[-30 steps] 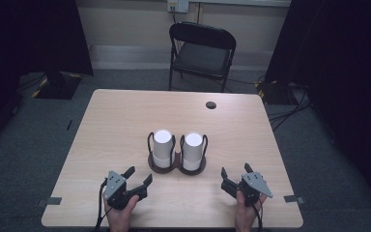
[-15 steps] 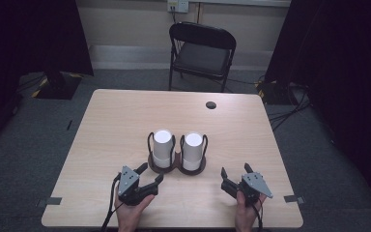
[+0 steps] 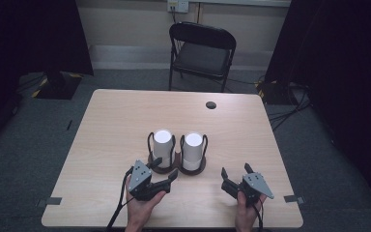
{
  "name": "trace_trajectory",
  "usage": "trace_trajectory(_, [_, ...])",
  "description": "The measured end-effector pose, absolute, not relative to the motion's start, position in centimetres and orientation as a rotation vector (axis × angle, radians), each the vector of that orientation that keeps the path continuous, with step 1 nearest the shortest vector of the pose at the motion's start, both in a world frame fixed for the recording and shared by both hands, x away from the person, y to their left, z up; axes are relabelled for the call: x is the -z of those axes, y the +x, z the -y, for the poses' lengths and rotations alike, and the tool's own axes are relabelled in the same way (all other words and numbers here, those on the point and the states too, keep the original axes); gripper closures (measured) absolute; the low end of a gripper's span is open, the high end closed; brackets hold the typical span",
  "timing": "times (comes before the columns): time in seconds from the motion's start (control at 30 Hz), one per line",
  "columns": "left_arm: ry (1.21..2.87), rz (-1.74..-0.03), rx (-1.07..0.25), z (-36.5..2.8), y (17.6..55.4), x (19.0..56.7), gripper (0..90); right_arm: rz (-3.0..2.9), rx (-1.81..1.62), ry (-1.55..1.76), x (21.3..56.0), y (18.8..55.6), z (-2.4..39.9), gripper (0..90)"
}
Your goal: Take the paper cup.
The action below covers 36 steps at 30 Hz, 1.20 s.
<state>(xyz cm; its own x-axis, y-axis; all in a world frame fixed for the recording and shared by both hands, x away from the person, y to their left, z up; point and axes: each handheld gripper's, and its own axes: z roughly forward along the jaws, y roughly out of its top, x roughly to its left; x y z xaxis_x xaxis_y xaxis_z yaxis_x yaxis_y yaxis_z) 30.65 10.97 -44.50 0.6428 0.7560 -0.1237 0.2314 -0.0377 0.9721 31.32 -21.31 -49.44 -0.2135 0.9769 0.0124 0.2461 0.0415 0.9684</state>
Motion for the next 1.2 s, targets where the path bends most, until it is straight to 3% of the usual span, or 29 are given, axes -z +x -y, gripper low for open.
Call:
trace_trajectory(0.73, [1.630,-0.757,-0.558,-8.7,33.1,41.5,22.8,-1.580,-1.225,1.275,49.4,31.4,21.3,13.6])
trace_trajectory(1.2, [1.685,-0.706,-0.576,-7.4,34.6,40.4,25.8,-1.595,-1.214,1.294,49.4,31.6,21.3,13.7])
